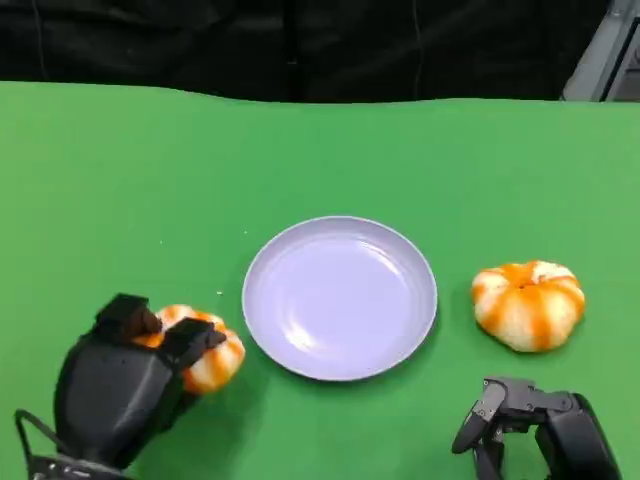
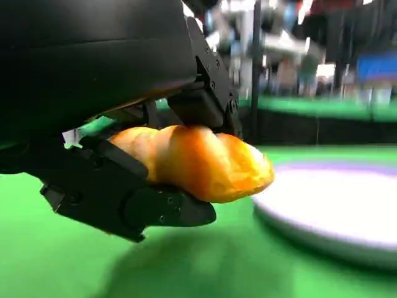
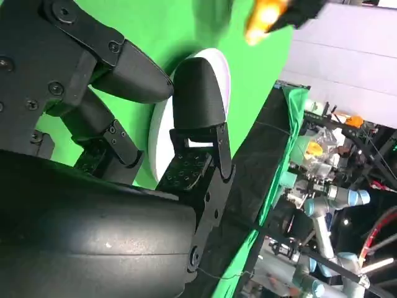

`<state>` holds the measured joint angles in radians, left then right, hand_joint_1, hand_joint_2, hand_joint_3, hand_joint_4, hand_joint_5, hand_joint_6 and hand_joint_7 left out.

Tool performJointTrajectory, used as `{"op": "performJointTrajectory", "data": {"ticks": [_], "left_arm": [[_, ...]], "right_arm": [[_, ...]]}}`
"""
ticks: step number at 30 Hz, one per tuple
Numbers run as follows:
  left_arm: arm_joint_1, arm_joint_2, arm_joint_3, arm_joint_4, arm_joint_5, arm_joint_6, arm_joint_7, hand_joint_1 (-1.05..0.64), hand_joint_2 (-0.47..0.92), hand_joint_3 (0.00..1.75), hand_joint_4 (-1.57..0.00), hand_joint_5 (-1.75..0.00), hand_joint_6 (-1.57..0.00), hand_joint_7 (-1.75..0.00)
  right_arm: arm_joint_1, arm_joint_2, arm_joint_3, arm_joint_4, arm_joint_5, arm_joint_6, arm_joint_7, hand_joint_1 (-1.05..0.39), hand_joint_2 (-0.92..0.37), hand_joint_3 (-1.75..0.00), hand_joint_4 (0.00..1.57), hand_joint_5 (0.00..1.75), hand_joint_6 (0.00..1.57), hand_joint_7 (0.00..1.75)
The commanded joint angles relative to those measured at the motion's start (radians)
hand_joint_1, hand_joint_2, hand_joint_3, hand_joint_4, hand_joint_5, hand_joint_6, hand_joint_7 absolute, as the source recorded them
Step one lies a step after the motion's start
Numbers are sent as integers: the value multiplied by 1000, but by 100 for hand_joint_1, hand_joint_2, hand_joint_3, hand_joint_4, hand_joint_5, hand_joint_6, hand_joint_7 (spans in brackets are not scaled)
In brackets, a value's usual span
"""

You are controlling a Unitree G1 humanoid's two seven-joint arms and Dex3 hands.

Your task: Grasp the bread from the table and place it into the plate.

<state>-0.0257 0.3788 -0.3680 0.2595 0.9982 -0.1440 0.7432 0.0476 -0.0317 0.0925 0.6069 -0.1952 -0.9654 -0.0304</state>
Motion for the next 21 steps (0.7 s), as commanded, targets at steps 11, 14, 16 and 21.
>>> {"op": "performJointTrajectory", "data": {"ticks": [11,14,16,21], "left_arm": [[-7,2,39,-80,-18,-51,84,-14,47,109,-94,-151,-96,-100],[-23,-9,36,-89,-12,-40,75,-15,44,114,-95,-152,-95,-104],[-27,-11,35,-94,-9,-34,67,-15,42,114,-94,-153,-94,-105],[-52,-23,27,-96,-4,-29,54,-15,41,114,-94,-155,-95,-104]], "right_arm": [[0,-8,-5,6,17,-1,4,-24,-3,-171,123,159,112,131],[-3,-10,-6,14,8,-9,-3,-24,-3,-171,123,159,112,131],[-5,-11,-7,17,-1,-15,-9,-24,-4,-171,123,160,112,131],[-4,-10,-6,18,2,-14,-9,-25,-4,-170,122,160,112,131]]}}
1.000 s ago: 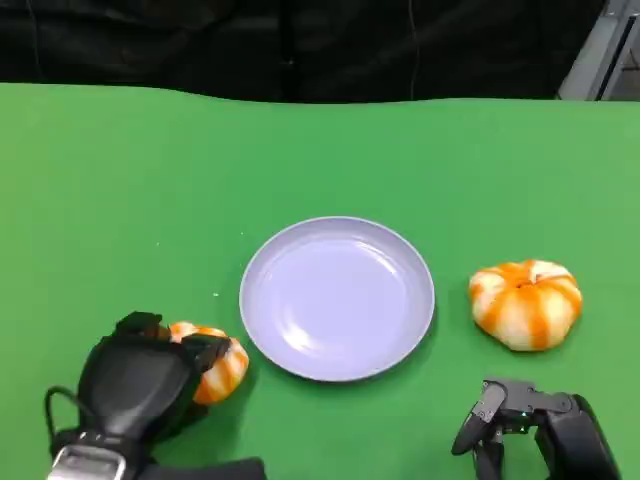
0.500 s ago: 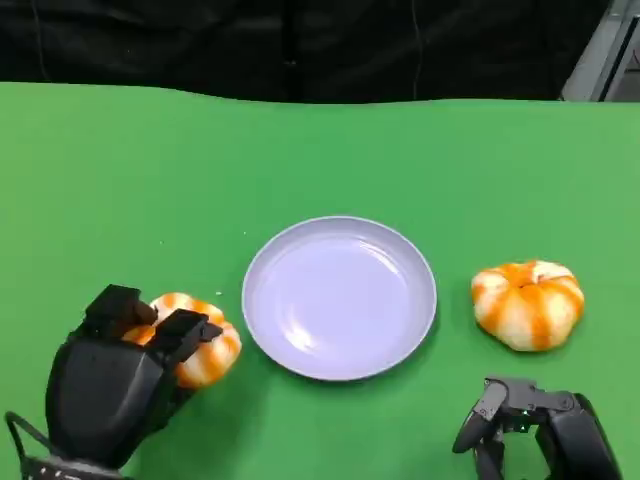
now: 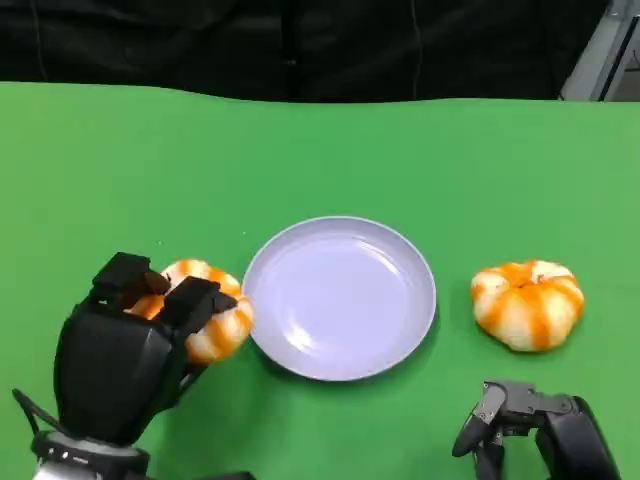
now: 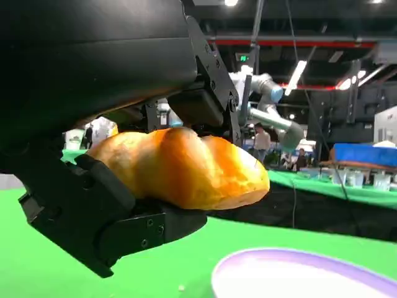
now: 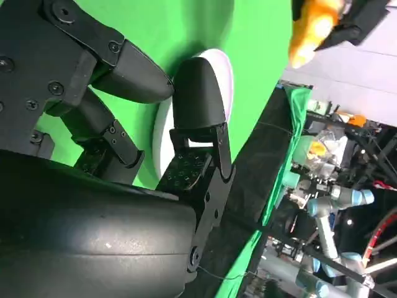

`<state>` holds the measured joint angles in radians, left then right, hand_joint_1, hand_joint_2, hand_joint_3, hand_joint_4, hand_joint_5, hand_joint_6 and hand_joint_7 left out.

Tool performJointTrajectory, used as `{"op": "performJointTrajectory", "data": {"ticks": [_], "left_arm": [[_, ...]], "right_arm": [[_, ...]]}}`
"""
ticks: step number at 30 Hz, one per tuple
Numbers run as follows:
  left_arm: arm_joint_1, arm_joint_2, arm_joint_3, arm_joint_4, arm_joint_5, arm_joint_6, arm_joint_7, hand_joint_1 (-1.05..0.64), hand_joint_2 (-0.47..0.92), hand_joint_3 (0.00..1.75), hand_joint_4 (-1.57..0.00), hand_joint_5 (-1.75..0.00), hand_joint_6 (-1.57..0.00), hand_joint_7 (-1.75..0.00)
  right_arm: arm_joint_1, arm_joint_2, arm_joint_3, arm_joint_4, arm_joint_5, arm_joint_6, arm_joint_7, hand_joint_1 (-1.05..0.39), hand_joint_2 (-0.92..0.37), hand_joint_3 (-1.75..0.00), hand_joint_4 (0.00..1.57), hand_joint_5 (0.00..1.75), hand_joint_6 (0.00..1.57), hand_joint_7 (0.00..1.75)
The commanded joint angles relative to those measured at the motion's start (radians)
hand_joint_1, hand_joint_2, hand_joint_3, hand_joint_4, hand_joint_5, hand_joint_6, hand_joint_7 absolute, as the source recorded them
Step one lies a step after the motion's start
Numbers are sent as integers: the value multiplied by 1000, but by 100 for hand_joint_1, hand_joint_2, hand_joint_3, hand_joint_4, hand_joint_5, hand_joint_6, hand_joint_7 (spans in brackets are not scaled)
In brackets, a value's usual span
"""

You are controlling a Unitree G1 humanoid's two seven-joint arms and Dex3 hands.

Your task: Grasp the bread from the table and place it into the plate.

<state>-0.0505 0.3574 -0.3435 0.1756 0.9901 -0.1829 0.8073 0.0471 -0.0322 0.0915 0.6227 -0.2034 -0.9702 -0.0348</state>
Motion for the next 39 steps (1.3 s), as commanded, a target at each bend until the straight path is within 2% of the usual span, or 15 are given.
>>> {"op": "performJointTrajectory", "data": {"ticks": [1,2,5,8,10,14,29,30,33,36,39], "left_arm": [[-45,-9,-5,-13,8,13,-20,-14,37,114,-96,-153,-98,-97],[-58,-14,-9,-13,10,15,-26,-13,35,114,-97,-151,-101,-89],[-82,-27,-18,-2,13,19,-35,-13,33,114,-98,-152,-104,-84],[-130,-51,-36,34,14,22,-45,-14,33,116,-96,-157,-103,-91],[-153,-64,-44,58,5,17,-48,-14,30,124,-99,-151,-103,-92],[-193,-85,-61,100,7,21,-45,-16,29,133,-100,-153,-103,-96],[-232,-104,-81,146,1,29,-41,-17,32,126,-100,-155,-100,-101],[-260,-123,-95,184,0,24,-42,-16,32,125,-99,-158,-99,-104],[-366,-197,-136,346,-17,0,-36,-18,35,120,-94,-173,-87,-141],[-398,-209,-150,399,-20,-4,-17,-18,34,118,-93,-174,-81,-155],[-407,-211,-154,417,-23,-8,-7,-18,34,117,-93,-175,-79,-158]], "right_arm": [[-1,-8,-3,-1,16,-5,0,-23,-4,-170,122,160,112,131],[0,-7,-2,-3,20,-3,3,-22,-4,-170,122,160,112,130],[3,-6,-1,-10,22,6,6,-22,-3,-171,122,160,113,129],[3,-6,1,-12,27,6,12,-21,-3,-171,123,160,114,129],[0,-5,1,-5,26,0,12,-21,-2,-172,123,159,113,129],[1,-5,0,-7,22,1,8,-23,-2,-172,123,160,113,130],[5,-7,0,-14,18,4,7,-24,-2,-172,123,161,113,131],[7,-8,0,-16,15,4,6,-25,-2,-171,123,162,113,131],[13,-7,1,-17,9,-5,0,-24,-4,-170,122,161,113,132],[14,-6,0,-16,10,-7,0,-24,-5,-170,121,161,113,132],[14,-5,0,-16,9,-7,0,-24,-4,-170,120,161,113,132]]}}
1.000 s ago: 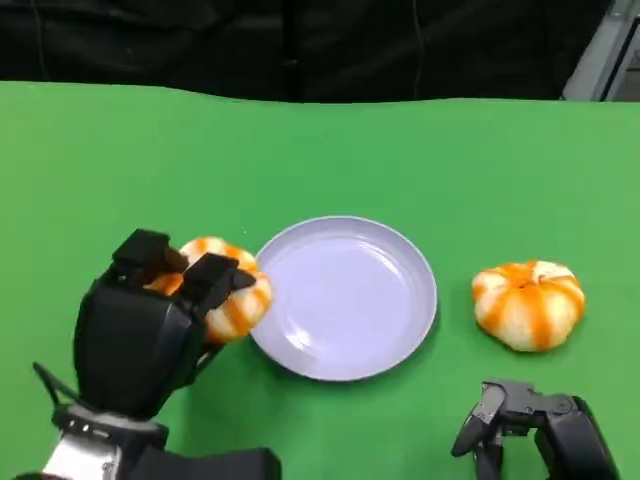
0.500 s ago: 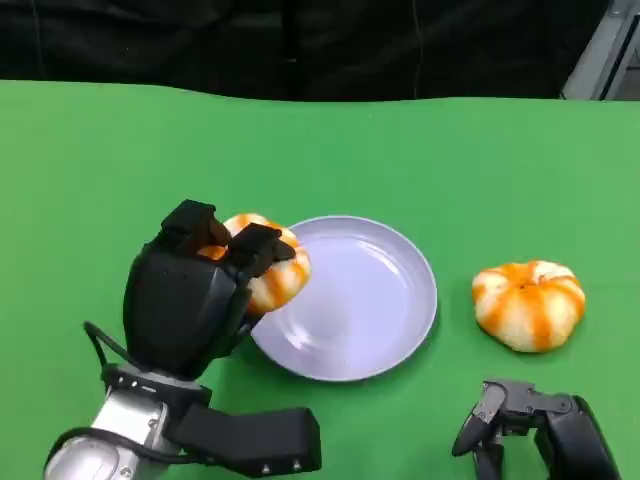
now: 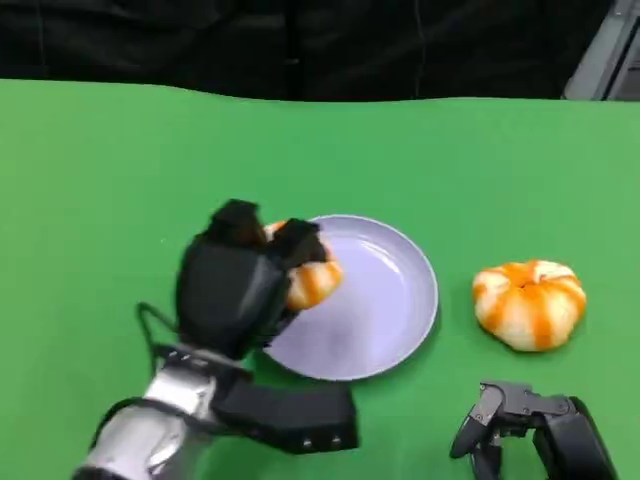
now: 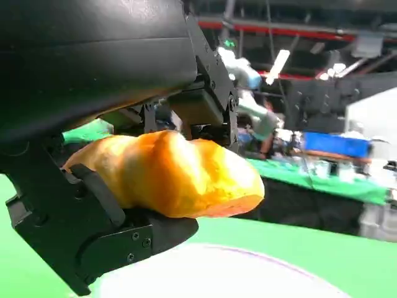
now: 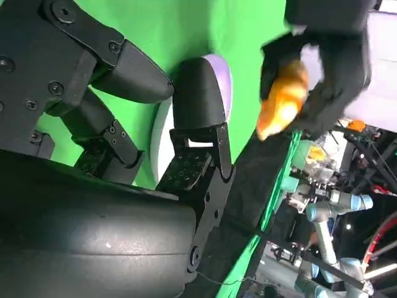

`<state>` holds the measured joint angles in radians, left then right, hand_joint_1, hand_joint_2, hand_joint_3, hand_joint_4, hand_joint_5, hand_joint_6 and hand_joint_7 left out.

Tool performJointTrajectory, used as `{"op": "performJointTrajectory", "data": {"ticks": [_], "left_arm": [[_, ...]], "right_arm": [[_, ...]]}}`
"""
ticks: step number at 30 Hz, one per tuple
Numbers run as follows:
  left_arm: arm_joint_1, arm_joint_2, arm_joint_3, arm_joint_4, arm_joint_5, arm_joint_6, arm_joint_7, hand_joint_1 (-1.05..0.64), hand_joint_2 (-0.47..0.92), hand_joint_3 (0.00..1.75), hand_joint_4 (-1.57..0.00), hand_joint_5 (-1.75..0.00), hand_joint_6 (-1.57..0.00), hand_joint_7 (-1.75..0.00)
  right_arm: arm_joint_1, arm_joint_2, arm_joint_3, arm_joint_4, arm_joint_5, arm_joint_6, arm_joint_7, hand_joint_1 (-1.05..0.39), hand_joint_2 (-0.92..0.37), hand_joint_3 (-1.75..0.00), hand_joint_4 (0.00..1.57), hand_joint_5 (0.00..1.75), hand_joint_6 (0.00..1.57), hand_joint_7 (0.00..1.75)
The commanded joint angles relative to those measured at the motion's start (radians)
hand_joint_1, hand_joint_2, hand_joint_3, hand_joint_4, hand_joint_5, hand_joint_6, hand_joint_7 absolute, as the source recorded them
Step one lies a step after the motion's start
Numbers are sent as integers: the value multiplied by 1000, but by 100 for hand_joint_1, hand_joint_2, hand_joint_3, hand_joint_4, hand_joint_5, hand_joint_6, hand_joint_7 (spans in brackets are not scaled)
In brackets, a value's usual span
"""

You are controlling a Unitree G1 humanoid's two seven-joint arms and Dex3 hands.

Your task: Grasp the bread from the table and place it into the plate.

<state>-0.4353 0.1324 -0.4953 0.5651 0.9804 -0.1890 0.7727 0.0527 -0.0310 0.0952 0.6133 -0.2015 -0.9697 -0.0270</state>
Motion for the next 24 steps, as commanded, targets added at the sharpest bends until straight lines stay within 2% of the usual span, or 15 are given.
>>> {"op": "performJointTrajectory", "data": {"ticks": [1,8,10,12,18,20,24], "left_arm": [[-24,14,-3,30,-14,-3,29,-18,34,117,-93,-175,-79,-159],[-33,11,-13,49,-13,1,38,-18,34,117,-93,-175,-78,-160],[-40,3,-21,58,-14,4,23,-17,35,112,-93,-175,-72,-170],[-42,1,-24,58,-17,4,16,-17,35,111,-93,-175,-71,-172],[-47,-1,-30,62,-18,6,18,-16,38,106,-92,-175,-72,-169],[-51,-4,-30,66,-23,6,9,-17,41,99,-92,-175,-73,-167],[-59,-10,-32,76,-31,5,-3,-18,45,100,-91,-175,-73,-165]], "right_arm": [[8,-7,-4,-7,7,-7,-8,-24,-4,-170,120,161,113,132],[10,-8,-4,-7,3,-7,-9,-24,-4,-170,120,162,113,132],[11,-7,-4,-12,2,0,-10,-23,-2,-171,121,161,113,131],[12,-7,-3,-16,4,4,-7,-23,-1,-173,121,160,113,130],[8,-9,-2,-10,5,-5,-5,-24,-3,-171,121,160,113,130],[5,-9,-2,-3,13,-10,-1,-24,-4,-171,120,160,113,130],[4,-6,-3,-4,12,-4,-4,-24,-4,-170,121,161,114,131]]}}
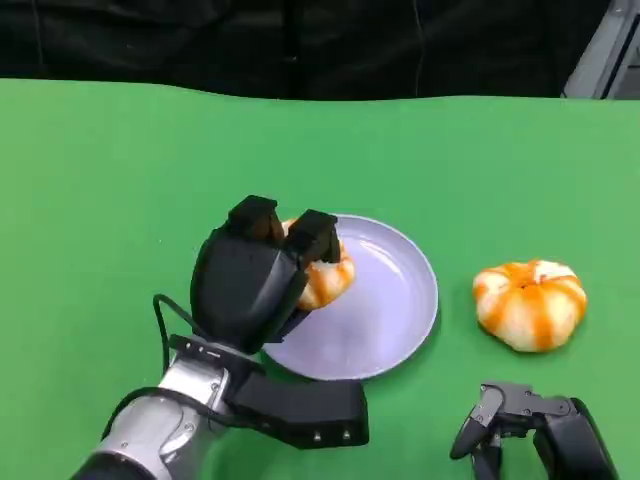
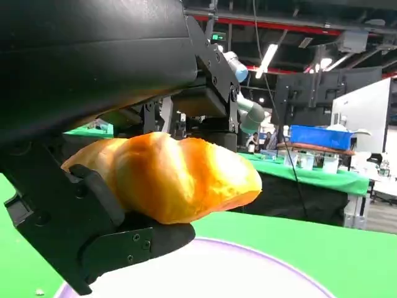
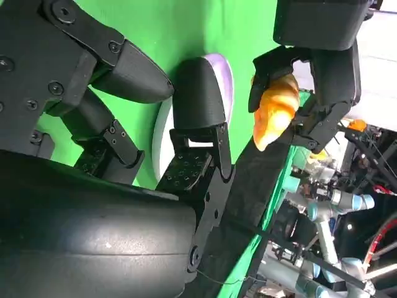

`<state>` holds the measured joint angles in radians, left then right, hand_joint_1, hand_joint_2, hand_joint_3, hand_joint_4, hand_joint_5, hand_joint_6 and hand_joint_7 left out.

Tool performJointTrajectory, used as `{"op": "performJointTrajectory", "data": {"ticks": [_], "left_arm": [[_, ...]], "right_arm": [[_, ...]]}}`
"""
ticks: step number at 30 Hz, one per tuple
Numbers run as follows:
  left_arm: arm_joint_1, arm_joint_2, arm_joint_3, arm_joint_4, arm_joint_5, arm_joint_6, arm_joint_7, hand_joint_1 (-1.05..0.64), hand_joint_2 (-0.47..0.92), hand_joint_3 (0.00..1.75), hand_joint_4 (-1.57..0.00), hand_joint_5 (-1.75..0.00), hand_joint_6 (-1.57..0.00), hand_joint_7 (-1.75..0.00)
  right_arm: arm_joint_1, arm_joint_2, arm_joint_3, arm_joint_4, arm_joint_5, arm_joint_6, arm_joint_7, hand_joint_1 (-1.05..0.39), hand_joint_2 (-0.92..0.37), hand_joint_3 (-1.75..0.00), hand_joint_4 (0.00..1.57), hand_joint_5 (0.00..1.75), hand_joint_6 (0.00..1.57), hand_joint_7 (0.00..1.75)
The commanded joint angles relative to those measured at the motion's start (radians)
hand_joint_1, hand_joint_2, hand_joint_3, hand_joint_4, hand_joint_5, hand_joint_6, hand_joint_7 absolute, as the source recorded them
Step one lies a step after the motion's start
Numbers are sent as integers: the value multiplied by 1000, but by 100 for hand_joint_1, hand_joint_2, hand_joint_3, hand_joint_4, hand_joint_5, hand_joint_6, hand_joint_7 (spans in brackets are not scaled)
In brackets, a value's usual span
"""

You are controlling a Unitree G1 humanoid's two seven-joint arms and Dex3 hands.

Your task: Grasp the bread from the table and place it into the plate.

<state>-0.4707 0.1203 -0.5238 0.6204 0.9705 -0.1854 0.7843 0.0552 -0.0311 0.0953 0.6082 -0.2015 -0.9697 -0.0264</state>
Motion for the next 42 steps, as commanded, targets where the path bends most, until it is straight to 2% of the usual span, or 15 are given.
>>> {"op": "performJointTrajectory", "data": {"ticks": [1,2,7,11,13,14,17,18,19,20,22,25,29,39,42], "left_arm": [[-25,2,-5,23,-23,1,-14,-18,45,100,-91,-175,-73,-165],[-30,-1,-6,33,-30,0,-24,-18,45,100,-91,-175,-73,-165],[-54,-18,-7,86,-72,-19,-78,-16,48,93,-85,-172,-81,-136],[-69,-25,-7,115,-111,-33,-151,-17,56,77,-82,-150,-82,-104],[-72,-26,-8,120,-126,-30,-186,-20,73,48,-75,-136,-86,-68],[-75,-23,-14,116,-128,-16,-232,-22,77,40,-69,-128,-82,-58],[-77,-16,-24,97,-133,25,-348,-35,90,16,-46,-74,-60,-15],[-75,-15,-25,91,-135,32,-363,-37,91,15,-43,-67,-58,-10],[-74,-14,-25,86,-137,36,-372,-38,92,14,-42,-62,-56,-7],[-72,-12,-30,73,-136,62,-424,-44,92,14,-34,-56,-49,-6],[-68,-8,-38,51,-136,104,-506,-68,92,20,-8,-40,-23,-2],[-61,1,-50,6,-131,161,-611,-84,92,31,-1,-16,-9,-2],[-43,21,-46,-61,-158,182,-714,-95,92,42,0,-2,-5,-1],[33,77,1,-252,-213,189,-799,-102,92,46,0,0,-2,0],[73,100,27,-331,-234,191,-823,-95,92,41,-1,0,-3,0]], "right_arm": [[2,-6,-4,0,12,-2,-4,-24,-4,-170,121,161,114,131],[2,-6,-3,-1,12,-3,-4,-24,-4,-170,121,161,114,131],[3,-7,-3,-4,9,-1,-4,-25,-4,-170,122,163,114,132],[4,-5,-3,-4,12,-1,-3,-25,-3,-171,121,163,113,132],[5,-4,-1,-5,16,-1,0,-25,-4,-170,121,162,113,131],[5,-4,-2,-4,15,-1,-1,-25,-4,-170,121,162,113,131],[5,-4,-2,-6,9,0,-5,-25,-4,-170,121,162,113,132],[5,-4,-2,-7,8,1,-6,-25,-4,-169,121,162,113,132],[6,-4,-2,-7,7,1,-6,-25,-4,-169,121,162,113,132],[5,-4,-2,-7,8,1,-6,-25,-4,-169,121,162,113,132],[5,-3,-2,-8,6,0,-8,-26,-4,-169,121,162,113,132],[6,-4,-4,-11,1,3,-13,-26,-4,-170,121,162,113,132],[6,-6,-3,-11,0,4,-12,-25,-5,-170,121,162,113,132],[3,-6,-2,-8,8,4,-7,-26,-4,-169,122,161,113,132],[4,-7,-2,-8,8,3,-6,-27,-3,-170,122,162,113,132]]}}
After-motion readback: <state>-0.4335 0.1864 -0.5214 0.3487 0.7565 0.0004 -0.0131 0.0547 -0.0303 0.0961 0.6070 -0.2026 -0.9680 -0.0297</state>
